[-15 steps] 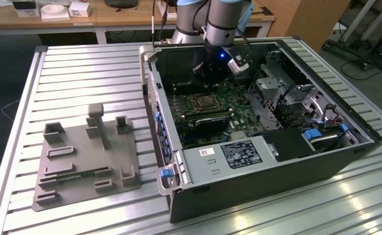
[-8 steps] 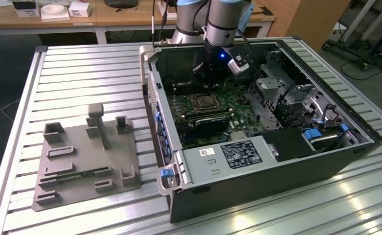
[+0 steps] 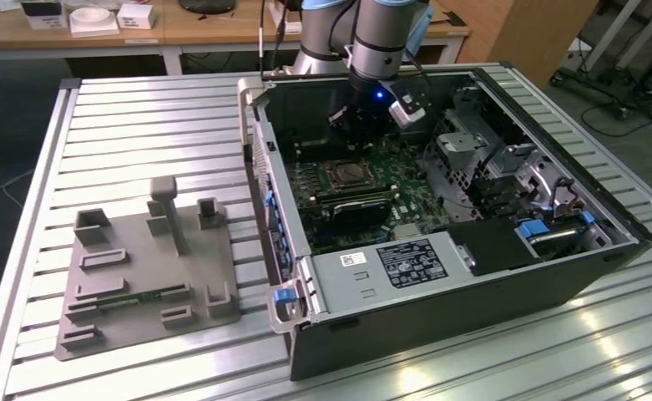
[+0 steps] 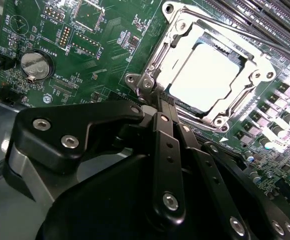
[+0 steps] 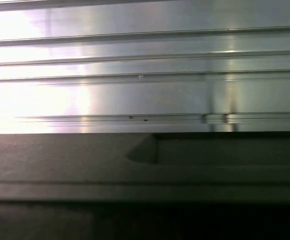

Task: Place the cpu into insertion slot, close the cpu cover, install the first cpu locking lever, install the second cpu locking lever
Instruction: 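Install the second cpu locking lever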

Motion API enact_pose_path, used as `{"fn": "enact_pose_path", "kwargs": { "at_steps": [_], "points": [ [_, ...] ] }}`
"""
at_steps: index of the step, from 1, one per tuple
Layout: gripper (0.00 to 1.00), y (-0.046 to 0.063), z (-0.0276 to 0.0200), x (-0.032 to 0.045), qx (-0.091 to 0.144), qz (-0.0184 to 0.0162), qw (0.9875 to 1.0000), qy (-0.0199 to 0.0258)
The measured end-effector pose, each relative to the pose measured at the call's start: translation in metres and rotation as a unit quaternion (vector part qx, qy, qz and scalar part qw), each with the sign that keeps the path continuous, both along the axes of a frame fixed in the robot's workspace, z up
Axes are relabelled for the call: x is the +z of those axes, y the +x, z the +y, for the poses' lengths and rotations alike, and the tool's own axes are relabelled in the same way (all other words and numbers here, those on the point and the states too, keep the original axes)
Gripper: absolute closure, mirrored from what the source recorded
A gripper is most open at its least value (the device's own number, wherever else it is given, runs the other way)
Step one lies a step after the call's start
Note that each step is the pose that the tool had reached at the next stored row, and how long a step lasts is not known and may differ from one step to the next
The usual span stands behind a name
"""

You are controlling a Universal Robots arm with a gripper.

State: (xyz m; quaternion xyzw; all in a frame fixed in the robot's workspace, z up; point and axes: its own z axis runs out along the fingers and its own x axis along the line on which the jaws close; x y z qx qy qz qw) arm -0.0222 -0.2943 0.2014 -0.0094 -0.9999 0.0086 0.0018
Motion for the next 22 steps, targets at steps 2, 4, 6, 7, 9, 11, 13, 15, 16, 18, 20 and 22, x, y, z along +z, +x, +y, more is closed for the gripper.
{"fn": "enact_pose_path", "kwargs": {
  "at_steps": [2, 4, 6, 7, 9, 11, 13, 15, 16, 18, 20, 22],
  "points": [
    [0.90, 0.000, -0.0001, 0.0017, 0.000, 0.0000, 1.0000, 0.0000],
    [0.90, 0.000, 0.0000, 0.0043, 0.000, 0.0000, 1.0000, 0.0000],
    [0.90, 0.000, 0.0000, 0.0073, 0.000, 0.0000, 1.0000, 0.0000],
    [0.90, 0.000, 0.0000, 0.0088, 0.000, 0.0000, 1.0000, 0.0001],
    [0.90, 0.000, 0.0000, 0.0118, 0.000, 0.0000, 1.0000, 0.0000],
    [0.90, 0.000, 0.0000, 0.0134, 0.000, 0.0000, 1.0000, 0.0000],
    [0.90, 0.000, 0.0000, 0.0134, 0.000, -0.0001, 1.0000, 0.0001],
    [0.90, 0.000, 0.0000, 0.0134, 0.000, 0.0000, 1.0000, 0.0001],
    [0.90, 0.000, 0.0000, 0.0135, 0.000, 0.0000, 1.0000, 0.0000],
    [0.90, 0.000, -0.0002, 0.0136, 0.000, 0.0001, 1.0000, -0.0001],
    [0.90, 0.003, -0.0004, 0.0135, 0.000, 0.0001, 1.0000, -0.0001],
    [0.90, 0.012, -0.0008, 0.0134, 0.000, 0.0002, 1.0000, 0.0000]
  ]
}}
